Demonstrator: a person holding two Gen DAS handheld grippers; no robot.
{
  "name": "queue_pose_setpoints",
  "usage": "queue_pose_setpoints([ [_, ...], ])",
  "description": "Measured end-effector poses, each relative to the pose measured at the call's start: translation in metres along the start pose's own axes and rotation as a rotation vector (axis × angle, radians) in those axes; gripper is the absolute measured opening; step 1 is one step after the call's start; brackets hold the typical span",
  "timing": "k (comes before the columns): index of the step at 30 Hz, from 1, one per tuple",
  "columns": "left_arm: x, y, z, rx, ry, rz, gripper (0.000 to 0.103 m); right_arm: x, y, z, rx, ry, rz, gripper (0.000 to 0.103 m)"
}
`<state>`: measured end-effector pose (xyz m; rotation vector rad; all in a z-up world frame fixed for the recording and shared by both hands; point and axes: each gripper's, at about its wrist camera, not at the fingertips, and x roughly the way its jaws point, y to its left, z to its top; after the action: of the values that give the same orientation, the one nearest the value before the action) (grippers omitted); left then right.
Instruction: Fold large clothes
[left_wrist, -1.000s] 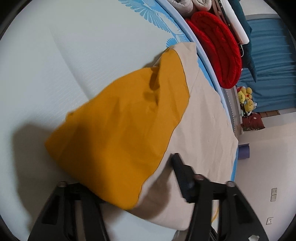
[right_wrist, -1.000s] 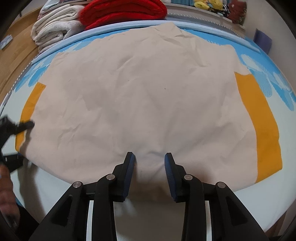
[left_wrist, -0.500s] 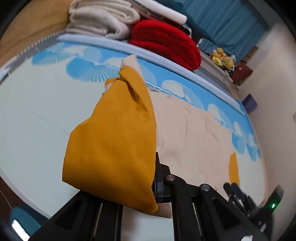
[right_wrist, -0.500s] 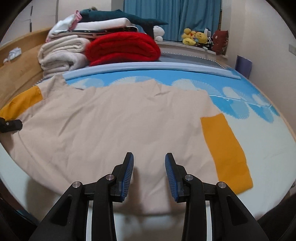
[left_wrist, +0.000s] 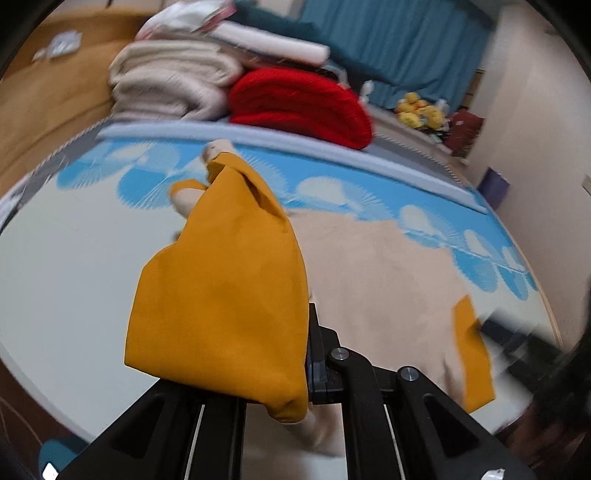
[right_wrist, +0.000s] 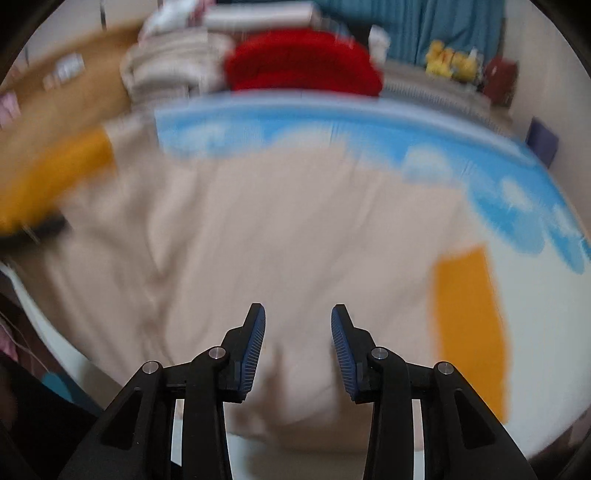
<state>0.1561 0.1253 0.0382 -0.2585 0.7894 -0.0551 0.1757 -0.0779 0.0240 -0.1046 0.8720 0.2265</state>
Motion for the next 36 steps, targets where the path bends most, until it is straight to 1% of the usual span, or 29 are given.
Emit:
queue_pose_setpoints([
  [1, -0.001, -0.014, 0.002, 0.022, -0.012, -0.013, 0.007, -0.024, -0.018, 0.014, 0.007, -0.062, 0.015, 0.042],
  [2, -0.003, -0.03, 0.003, 0.05, -0.026, -0.025, 0.007, -0.052, -0.04, 0.027, 0.006, -0.134, 0.022, 0.051],
  [3, -0.006, -0.058, 0.003, 0.103, -0.049, -0.048, 0.007, -0.07, -0.057, 0.033, -0.003, -0.182, 0.016, 0.056],
  [4, -0.007, -0.082, 0.003, 0.151, -0.064, -0.07, 0.007, -0.092, -0.079, 0.038, -0.024, -0.238, -0.007, 0.064],
  [5, -0.007, -0.107, 0.0, 0.205, -0.076, -0.087, 0.007, -0.108, -0.1, 0.039, -0.048, -0.28, -0.047, 0.065],
  [6, -0.005, -0.135, -0.006, 0.277, -0.084, -0.105, 0.007, -0.12, -0.12, 0.036, -0.066, -0.315, -0.111, 0.065],
  [8, 0.002, -0.178, -0.021, 0.392, -0.08, -0.133, 0.007, -0.131, -0.155, 0.027, -0.04, -0.331, -0.25, 0.065],
  [9, 0.01, -0.207, -0.033, 0.461, -0.06, -0.16, 0.007, -0.134, -0.175, 0.021, 0.02, -0.317, -0.282, 0.065],
  [11, 0.026, -0.238, -0.048, 0.521, 0.0, -0.206, 0.009, -0.135, -0.208, 0.015, 0.151, -0.255, -0.258, 0.065],
  [13, 0.059, -0.266, -0.069, 0.567, 0.164, -0.273, 0.016, -0.139, -0.228, 0.007, 0.225, -0.243, -0.232, 0.065],
  [14, 0.073, -0.273, -0.077, 0.574, 0.257, -0.305, 0.028, -0.139, -0.234, 0.004, 0.243, -0.229, -0.223, 0.065],
  [15, 0.09, -0.279, -0.087, 0.556, 0.39, -0.358, 0.035, -0.138, -0.236, -0.001, 0.257, -0.207, -0.2, 0.066],
  [16, 0.096, -0.278, -0.09, 0.523, 0.449, -0.386, 0.035, -0.135, -0.243, -0.003, 0.271, -0.185, -0.172, 0.067],
  [17, 0.097, -0.275, -0.09, 0.485, 0.481, -0.411, 0.035, -0.13, -0.248, -0.009, 0.29, -0.151, -0.136, 0.069],
  [18, 0.093, -0.27, -0.085, 0.433, 0.493, -0.45, 0.041, -0.125, -0.254, -0.015, 0.313, -0.112, -0.098, 0.069],
  [19, 0.088, -0.266, -0.079, 0.406, 0.495, -0.484, 0.044, -0.12, -0.264, -0.022, 0.331, -0.082, -0.062, 0.07],
  [20, 0.081, -0.261, -0.076, 0.38, 0.494, -0.521, 0.053, -0.112, -0.266, -0.026, 0.355, -0.045, -0.008, 0.07],
  [21, 0.074, -0.25, -0.068, 0.334, 0.488, -0.571, 0.057, -0.103, -0.267, -0.03, 0.369, -0.021, 0.026, 0.071],
  [22, 0.069, -0.241, -0.062, 0.305, 0.478, -0.586, 0.057, -0.09, -0.268, -0.03, 0.38, 0.011, 0.061, 0.071],
  [24, 0.063, -0.215, -0.05, 0.235, 0.433, -0.548, 0.057, -0.066, -0.265, -0.033, 0.401, 0.076, 0.139, 0.071],
  [26, 0.061, -0.188, -0.04, 0.163, 0.39, -0.464, 0.057, -0.049, -0.262, -0.039, 0.423, 0.132, 0.195, 0.072],
  [28, 0.062, -0.167, -0.035, 0.125, 0.358, -0.371, 0.055, -0.013, -0.254, -0.046, 0.446, 0.258, 0.242, 0.072],
  [30, 0.064, -0.148, -0.032, 0.094, 0.344, -0.286, 0.055, 0.011, -0.245, -0.055, 0.476, 0.36, 0.245, 0.072],
  [31, 0.064, -0.143, -0.032, 0.087, 0.342, -0.264, 0.055, 0.024, -0.241, -0.06, 0.484, 0.418, 0.231, 0.072],
  [32, 0.065, -0.136, -0.031, 0.075, 0.34, -0.235, 0.055, 0.032, -0.237, -0.065, 0.487, 0.452, 0.224, 0.071],
  [33, 0.066, -0.131, -0.031, 0.063, 0.338, -0.215, 0.055, 0.037, -0.234, -0.068, 0.49, 0.479, 0.215, 0.066],
  [34, 0.067, -0.124, -0.032, 0.054, 0.338, -0.202, 0.055, 0.037, -0.229, -0.071, 0.486, 0.477, 0.22, 0.034],
  [35, 0.068, -0.118, -0.032, 0.045, 0.338, -0.193, 0.055, 0.034, -0.224, -0.068, 0.468, 0.461, 0.258, 0.009],
  [36, 0.069, -0.115, -0.031, 0.034, 0.337, -0.185, 0.055, 0.025, -0.221, -0.062, 0.45, 0.414, 0.285, 0.009],
])
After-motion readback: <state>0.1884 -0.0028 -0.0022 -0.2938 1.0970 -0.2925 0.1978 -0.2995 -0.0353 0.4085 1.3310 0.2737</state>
